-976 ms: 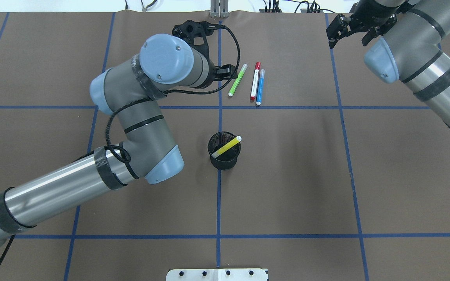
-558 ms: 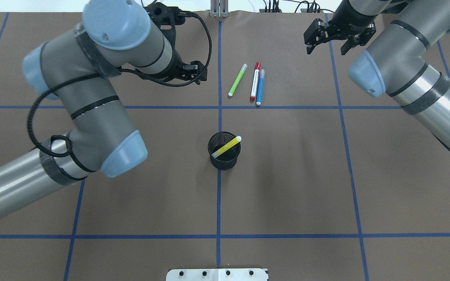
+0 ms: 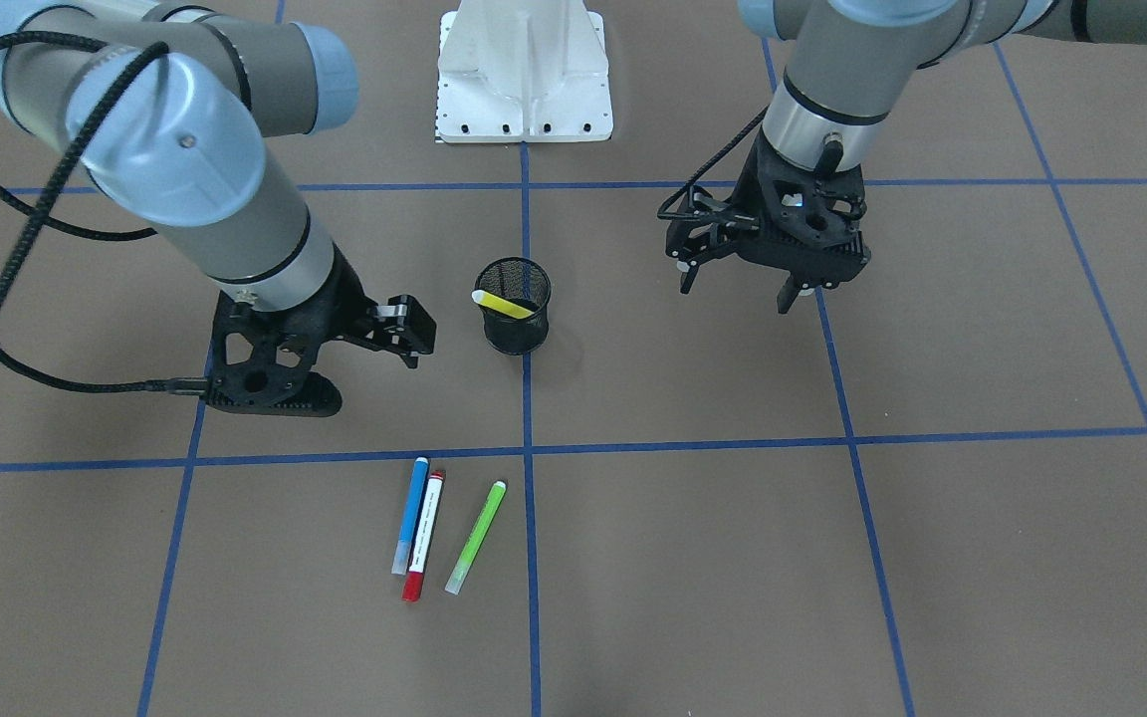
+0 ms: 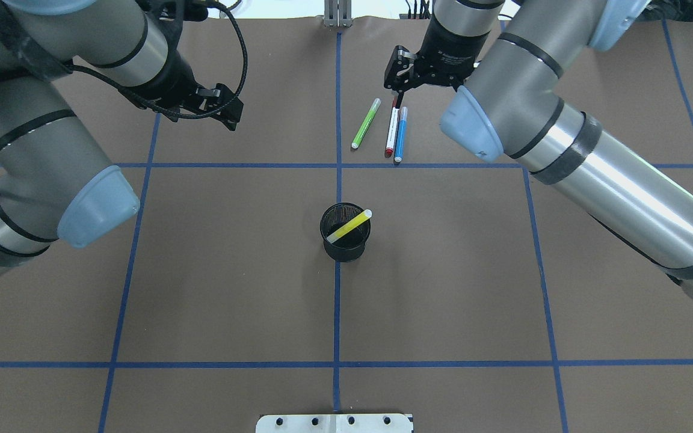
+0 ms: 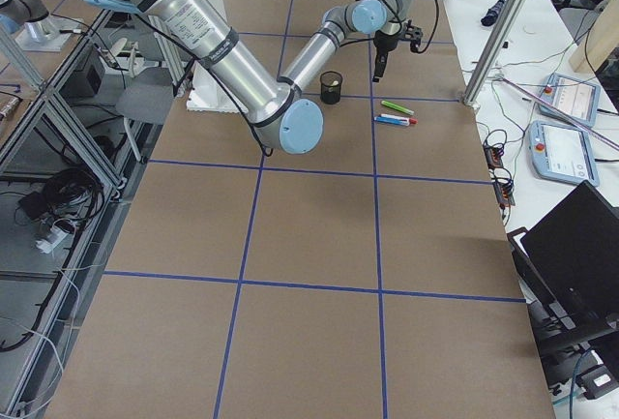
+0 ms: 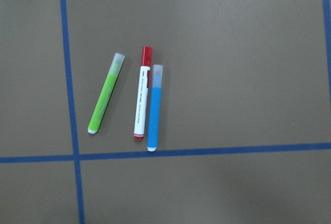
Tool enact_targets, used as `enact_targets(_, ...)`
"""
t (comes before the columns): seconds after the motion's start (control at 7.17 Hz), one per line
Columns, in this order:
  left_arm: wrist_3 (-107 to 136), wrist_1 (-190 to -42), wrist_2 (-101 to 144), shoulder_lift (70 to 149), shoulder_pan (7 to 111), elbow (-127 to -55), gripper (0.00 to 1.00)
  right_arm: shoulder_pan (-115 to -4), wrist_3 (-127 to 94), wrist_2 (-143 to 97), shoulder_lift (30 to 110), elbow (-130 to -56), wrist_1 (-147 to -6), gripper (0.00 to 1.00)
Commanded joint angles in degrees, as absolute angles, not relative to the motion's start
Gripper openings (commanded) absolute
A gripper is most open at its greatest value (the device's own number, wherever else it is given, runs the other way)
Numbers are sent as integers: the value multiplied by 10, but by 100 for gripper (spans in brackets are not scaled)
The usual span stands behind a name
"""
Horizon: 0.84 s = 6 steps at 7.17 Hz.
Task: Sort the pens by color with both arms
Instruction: 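Withdraw the left gripper while the right gripper moves over the pen cup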
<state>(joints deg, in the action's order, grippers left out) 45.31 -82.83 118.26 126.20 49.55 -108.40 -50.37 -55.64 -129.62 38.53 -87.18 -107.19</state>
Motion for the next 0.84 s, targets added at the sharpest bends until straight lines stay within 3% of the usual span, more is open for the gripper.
enact_targets(0.0, 426, -822, 1223, 1235, 518, -1092, 99, -471, -544, -1307, 317, -774, -1087, 99)
enact_targets(0.28, 363, -724, 1237, 1227, 525, -1115, 99, -441, -506, -1310, 303, -747, -1108, 99)
enact_targets(0.7, 350, -701, 1236, 1224, 525, -1133, 99, -398, -496, -1323, 305, -749, -1112, 96)
